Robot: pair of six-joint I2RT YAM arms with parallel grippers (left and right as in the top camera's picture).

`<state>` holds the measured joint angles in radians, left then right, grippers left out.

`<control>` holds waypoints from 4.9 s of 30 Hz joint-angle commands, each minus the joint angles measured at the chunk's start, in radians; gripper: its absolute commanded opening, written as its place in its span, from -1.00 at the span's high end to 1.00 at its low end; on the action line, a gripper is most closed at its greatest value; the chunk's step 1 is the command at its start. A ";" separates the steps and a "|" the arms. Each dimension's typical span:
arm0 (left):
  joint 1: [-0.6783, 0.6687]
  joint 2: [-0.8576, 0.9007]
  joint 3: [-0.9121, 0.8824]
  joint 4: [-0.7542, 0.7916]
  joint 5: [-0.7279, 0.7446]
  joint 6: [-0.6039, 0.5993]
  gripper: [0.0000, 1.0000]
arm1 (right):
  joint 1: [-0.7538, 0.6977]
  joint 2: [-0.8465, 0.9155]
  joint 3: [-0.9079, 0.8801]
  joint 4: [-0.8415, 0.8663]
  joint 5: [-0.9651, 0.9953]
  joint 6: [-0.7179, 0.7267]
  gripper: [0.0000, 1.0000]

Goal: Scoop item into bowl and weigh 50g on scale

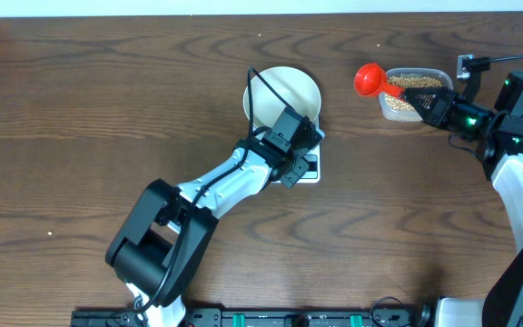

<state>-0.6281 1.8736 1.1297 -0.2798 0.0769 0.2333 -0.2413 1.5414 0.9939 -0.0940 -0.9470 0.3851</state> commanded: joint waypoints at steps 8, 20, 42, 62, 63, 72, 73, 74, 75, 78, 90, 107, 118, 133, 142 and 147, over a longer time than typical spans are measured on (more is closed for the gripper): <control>0.011 -0.198 -0.005 0.013 -0.018 0.001 0.86 | -0.009 -0.012 0.012 -0.003 -0.005 -0.017 0.98; 0.010 -0.103 -0.013 -0.007 0.010 -0.014 0.86 | -0.009 -0.012 0.012 -0.004 -0.005 -0.017 0.98; 0.005 0.004 -0.013 -0.017 0.024 0.006 0.86 | -0.009 -0.012 0.012 -0.023 -0.006 -0.021 0.98; -0.018 -0.001 -0.013 -0.005 0.010 0.043 0.86 | -0.009 -0.012 0.012 -0.030 -0.006 -0.035 0.98; -0.018 -0.001 -0.013 0.000 0.001 0.043 0.85 | -0.009 -0.012 0.012 -0.030 -0.006 -0.035 0.98; -0.018 0.002 -0.013 0.016 -0.018 0.043 0.85 | -0.009 -0.012 0.012 -0.030 -0.006 -0.035 0.98; -0.018 0.002 -0.013 0.016 -0.018 0.043 0.86 | -0.009 -0.012 0.012 -0.030 -0.006 -0.035 0.98; -0.018 0.002 -0.013 0.015 -0.018 0.043 0.86 | -0.009 -0.012 0.012 -0.030 -0.006 -0.035 0.98; -0.018 0.002 -0.013 0.012 -0.018 0.043 0.85 | -0.009 -0.012 0.012 -0.030 -0.006 -0.035 0.98; -0.018 0.003 -0.013 0.001 -0.018 0.043 0.86 | -0.009 -0.012 0.012 -0.030 -0.006 -0.035 0.98; -0.004 0.057 -0.015 0.004 -0.018 0.041 0.86 | -0.009 -0.012 0.012 -0.038 -0.006 -0.038 0.98; 0.035 0.075 -0.053 0.008 -0.018 0.027 0.85 | -0.009 -0.012 0.012 -0.049 -0.005 -0.054 0.98; 0.047 0.076 -0.093 0.043 -0.018 -0.003 0.86 | -0.009 -0.012 0.012 -0.053 -0.005 -0.054 0.98; 0.018 -0.011 -0.091 0.030 0.024 0.047 0.86 | -0.009 -0.012 0.012 -0.054 -0.002 -0.054 0.98; 0.016 -0.011 -0.091 0.049 0.028 0.047 0.86 | -0.009 -0.012 0.012 -0.056 -0.002 -0.055 0.98; 0.013 -0.011 -0.091 0.065 0.048 0.047 0.86 | -0.009 -0.012 0.012 -0.056 -0.002 -0.058 0.98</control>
<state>-0.6079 1.8511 1.0645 -0.2100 0.1062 0.2668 -0.2432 1.5414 0.9939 -0.1493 -0.9455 0.3508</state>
